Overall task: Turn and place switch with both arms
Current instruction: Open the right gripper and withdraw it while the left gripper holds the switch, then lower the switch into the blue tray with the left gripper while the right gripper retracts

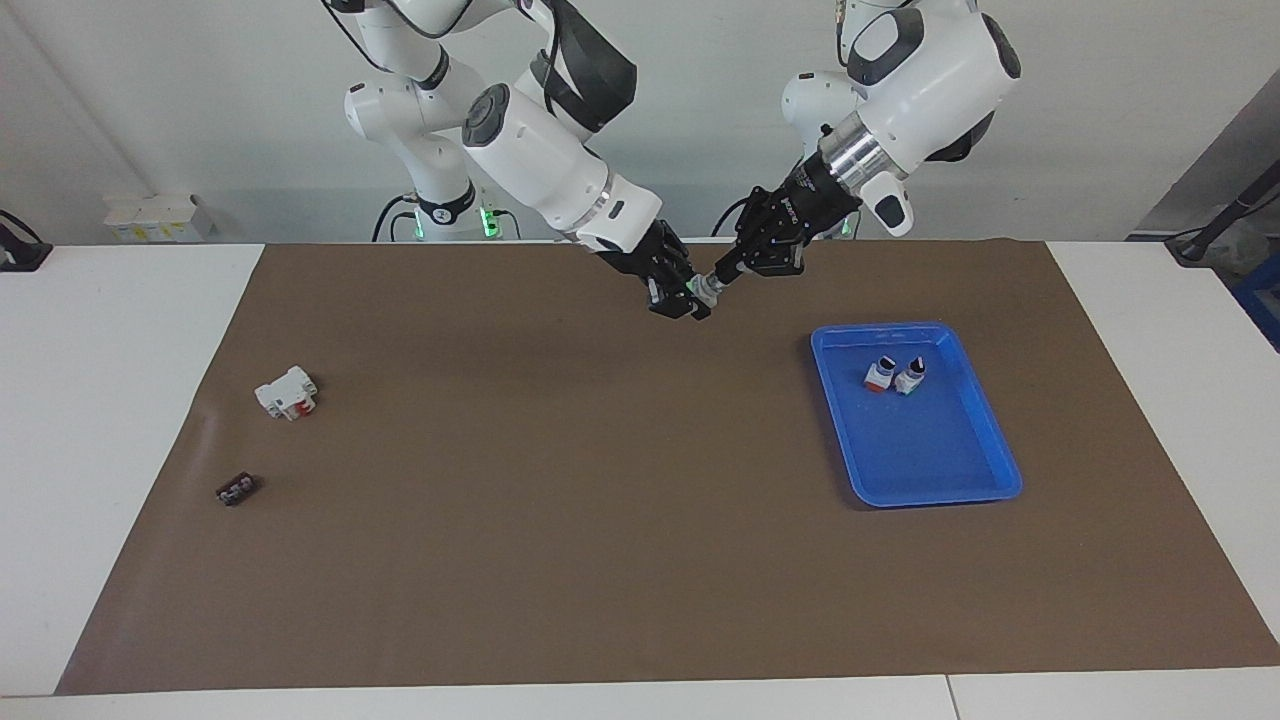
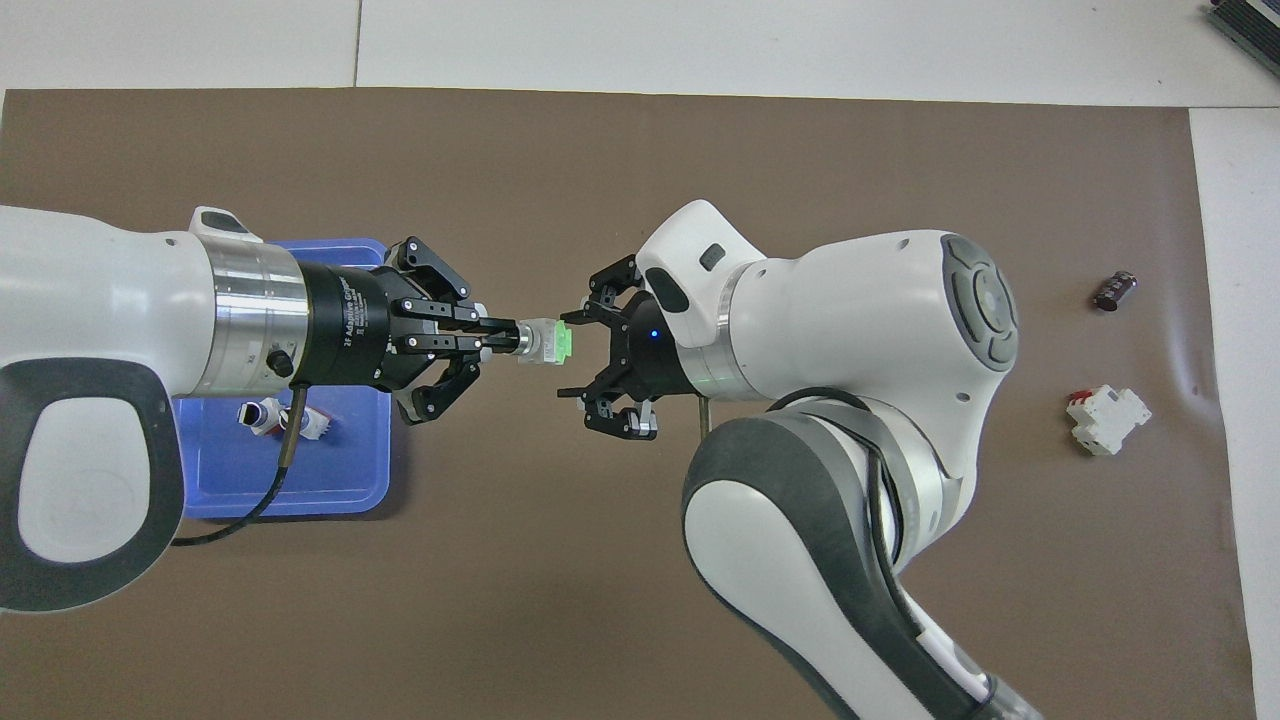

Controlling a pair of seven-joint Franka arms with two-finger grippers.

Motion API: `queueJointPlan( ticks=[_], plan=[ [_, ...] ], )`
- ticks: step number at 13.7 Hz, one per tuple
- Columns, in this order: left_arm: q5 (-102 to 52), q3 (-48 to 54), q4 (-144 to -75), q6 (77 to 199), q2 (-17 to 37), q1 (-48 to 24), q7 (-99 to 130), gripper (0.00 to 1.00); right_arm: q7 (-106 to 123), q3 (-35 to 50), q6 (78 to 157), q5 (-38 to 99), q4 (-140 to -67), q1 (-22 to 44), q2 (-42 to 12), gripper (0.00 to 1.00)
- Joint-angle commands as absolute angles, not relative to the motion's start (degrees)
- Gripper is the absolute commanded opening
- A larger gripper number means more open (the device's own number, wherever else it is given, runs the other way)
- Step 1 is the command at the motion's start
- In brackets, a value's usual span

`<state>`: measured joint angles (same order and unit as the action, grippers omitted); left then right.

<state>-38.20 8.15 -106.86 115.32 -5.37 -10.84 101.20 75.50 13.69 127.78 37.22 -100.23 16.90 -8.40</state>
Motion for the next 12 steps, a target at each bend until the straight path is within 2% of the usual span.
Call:
queueJointPlan(
  ticks=[1, 4, 8, 10, 12],
  plan=[
    [-36.04, 8.35, -108.45, 116.01, -6.50, -10.20, 98.72, 0.00, 74.00, 13.98, 124.99, 36.30, -101.60, 13.72, -5.54, 1.00],
    [-33.85, 7.82, -110.47, 116.72, -7.12, -9.84, 90.47, 0.00, 73.65, 13.97, 124.45, 36.21, -101.60, 9.42, -5.01, 1.00],
    [-28.58, 7.38, -117.31, 119.61, -8.43, -8.53, 72.31, 0.00, 73.39, 13.80, 125.85, 29.72, -101.51, 3.97, -5.27, 1.00],
    [-22.70, 6.51, -122.67, 121.37, -10.01, -7.91, 59.82, 0.00, 73.39, 13.80, 130.14, 29.09, -101.51, 1.15, -5.54, 1.00],
    [-18.91, 5.11, -124.62, 121.82, -9.50, -7.65, 49.01, 0.00, 73.30, 13.71, 132.97, 27.35, -101.34, -0.96, -5.97, 1.00]
  ],
)
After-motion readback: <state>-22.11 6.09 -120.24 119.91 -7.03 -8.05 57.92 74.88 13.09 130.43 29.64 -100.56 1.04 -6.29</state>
